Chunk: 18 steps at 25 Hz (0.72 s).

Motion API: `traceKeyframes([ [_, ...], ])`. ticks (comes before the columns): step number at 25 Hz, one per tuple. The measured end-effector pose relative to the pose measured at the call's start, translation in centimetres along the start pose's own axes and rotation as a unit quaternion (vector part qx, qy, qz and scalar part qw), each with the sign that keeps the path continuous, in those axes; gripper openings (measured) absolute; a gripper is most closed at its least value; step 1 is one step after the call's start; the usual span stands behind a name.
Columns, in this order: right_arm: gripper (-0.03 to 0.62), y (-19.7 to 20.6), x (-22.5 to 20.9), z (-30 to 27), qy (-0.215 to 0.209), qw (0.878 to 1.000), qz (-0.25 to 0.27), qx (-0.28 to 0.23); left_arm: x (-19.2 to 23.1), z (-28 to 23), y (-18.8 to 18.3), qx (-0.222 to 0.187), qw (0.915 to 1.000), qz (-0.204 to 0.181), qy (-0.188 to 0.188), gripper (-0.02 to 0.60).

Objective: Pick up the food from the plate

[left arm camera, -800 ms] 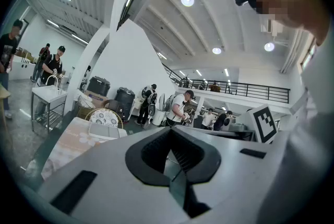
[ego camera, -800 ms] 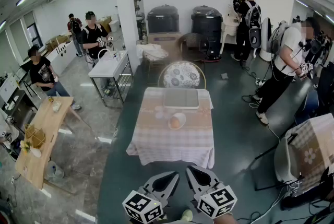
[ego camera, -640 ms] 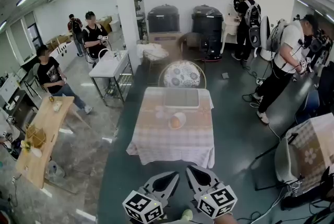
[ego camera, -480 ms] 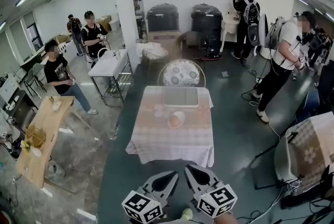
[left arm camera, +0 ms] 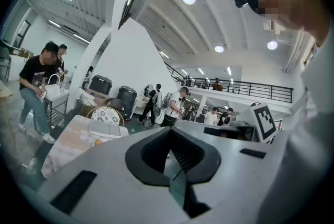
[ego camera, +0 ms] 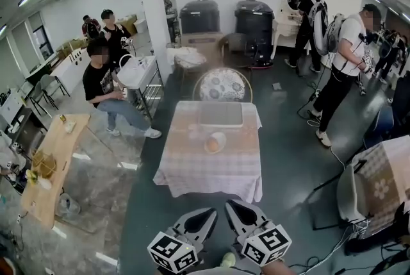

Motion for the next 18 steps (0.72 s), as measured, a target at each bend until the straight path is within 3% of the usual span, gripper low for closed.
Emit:
traceKeyframes([
  [18,0.017,-0.2,-2.1,0.9,-0.029,1.000,0.008,-0.002,-1.5,-1.8,0.7,0.005,0.9993,-0.019,-0.031,0.006],
])
Point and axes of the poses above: the fingertips, and each gripper's own axes: z backward along the fingers, x to its left, y out of its underside, the point moved 8 cm from there along z, backward along the fingers
